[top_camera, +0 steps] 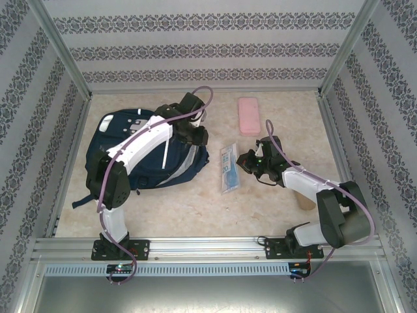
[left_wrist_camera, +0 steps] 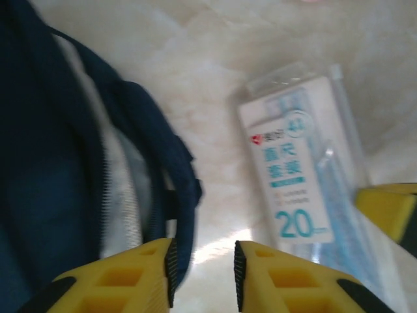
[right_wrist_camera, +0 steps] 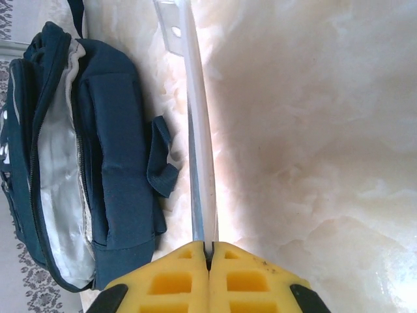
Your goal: Pack books, pencil case, and school supplies into a backpack
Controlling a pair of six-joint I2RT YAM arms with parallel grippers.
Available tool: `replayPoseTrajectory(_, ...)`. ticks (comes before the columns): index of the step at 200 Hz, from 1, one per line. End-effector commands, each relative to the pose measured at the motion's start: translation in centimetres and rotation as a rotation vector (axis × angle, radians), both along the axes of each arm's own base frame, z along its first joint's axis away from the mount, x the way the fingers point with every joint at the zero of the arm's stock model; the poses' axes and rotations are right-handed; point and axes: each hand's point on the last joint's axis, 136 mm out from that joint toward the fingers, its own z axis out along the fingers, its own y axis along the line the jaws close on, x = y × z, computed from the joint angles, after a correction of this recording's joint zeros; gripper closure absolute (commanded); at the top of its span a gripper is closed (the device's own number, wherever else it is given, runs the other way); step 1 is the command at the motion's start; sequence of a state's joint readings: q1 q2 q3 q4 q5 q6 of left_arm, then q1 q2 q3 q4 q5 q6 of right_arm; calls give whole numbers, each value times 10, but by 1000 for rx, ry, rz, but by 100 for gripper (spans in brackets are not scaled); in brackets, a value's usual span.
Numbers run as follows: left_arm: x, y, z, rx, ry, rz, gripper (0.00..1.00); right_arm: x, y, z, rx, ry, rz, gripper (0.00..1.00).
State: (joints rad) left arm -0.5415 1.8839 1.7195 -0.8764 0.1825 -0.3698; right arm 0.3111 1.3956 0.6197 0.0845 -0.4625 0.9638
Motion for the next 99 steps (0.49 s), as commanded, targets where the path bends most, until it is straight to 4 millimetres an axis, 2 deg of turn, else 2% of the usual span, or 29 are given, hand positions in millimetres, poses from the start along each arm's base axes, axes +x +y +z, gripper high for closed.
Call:
replayPoseTrajectory(1, -6, 42, -28, 285, 40, -35, 64, 1, 3, 10, 16, -19, 25, 100)
replayPoseTrajectory(43, -4, 49, -59, 368, 88, -46, 56, 3, 5, 14, 24, -24, 27, 100)
replayPoseTrajectory(64, -6, 45, -72, 358, 117, -58, 57, 3, 7, 16, 29, -29, 31, 100)
replayPoseTrajectory(71, -6, 45, -76, 360, 125, -58, 61, 3, 8, 17, 33, -29, 32, 100)
replayPoseTrajectory(81, -5, 44, -76, 359, 125, -56, 81, 4, 11, 20, 44, -37, 37, 100)
replayPoseTrajectory(93, -2, 44, -66, 349, 98, -39, 99, 6, 15, 26, 60, -48, 46, 100)
replayPoseTrajectory(99, 0, 44, -58, 342, 75, -30, 100, 8, 17, 30, 67, -58, 48, 100)
